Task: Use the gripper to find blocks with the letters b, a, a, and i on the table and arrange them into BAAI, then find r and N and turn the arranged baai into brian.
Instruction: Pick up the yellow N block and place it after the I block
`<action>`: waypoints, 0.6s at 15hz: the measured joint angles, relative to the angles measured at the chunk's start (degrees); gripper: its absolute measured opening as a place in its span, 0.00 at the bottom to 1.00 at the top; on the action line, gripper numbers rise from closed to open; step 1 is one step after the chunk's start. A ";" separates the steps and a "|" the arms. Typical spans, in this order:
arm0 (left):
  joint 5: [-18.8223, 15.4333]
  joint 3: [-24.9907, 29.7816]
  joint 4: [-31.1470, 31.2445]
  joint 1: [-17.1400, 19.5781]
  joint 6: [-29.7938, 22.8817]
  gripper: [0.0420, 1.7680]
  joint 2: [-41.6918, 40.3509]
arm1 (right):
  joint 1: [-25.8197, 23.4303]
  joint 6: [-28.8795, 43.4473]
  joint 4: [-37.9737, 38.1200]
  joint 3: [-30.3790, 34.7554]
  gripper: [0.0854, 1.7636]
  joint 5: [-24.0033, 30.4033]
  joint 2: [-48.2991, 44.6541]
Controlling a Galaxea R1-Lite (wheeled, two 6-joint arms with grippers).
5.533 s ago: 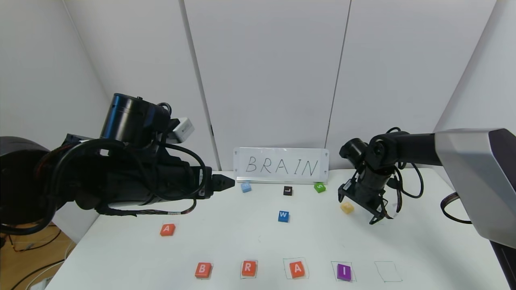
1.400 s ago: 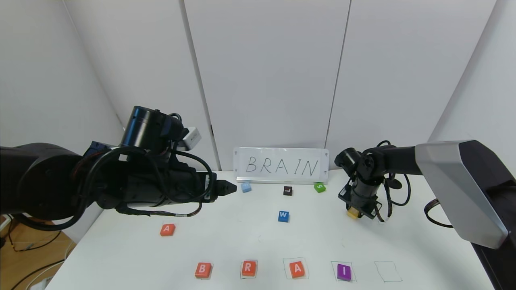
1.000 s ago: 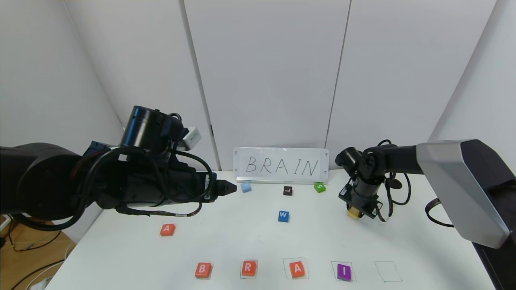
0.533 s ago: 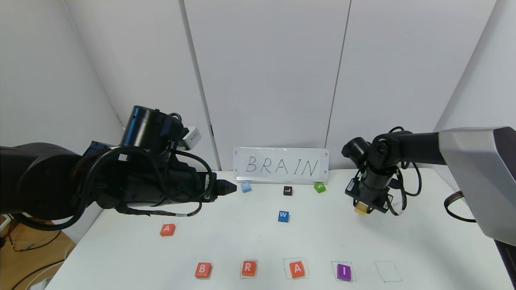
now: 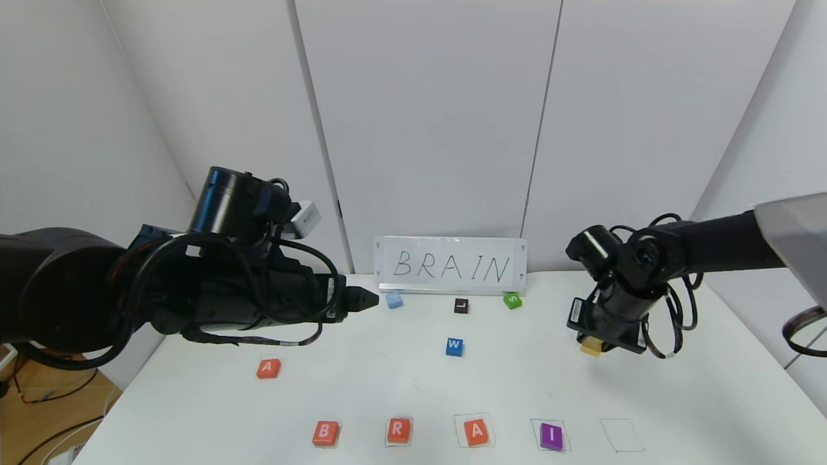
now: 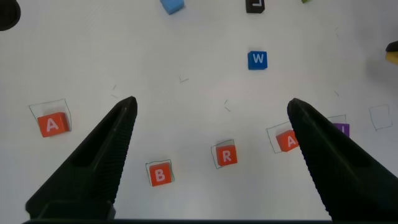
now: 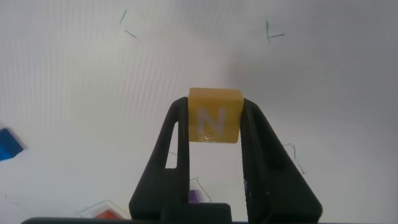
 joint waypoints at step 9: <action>0.00 -0.02 -0.02 0.00 0.00 0.97 -0.09 | 0.17 -21.46 -22.99 35.08 0.27 3.83 -16.76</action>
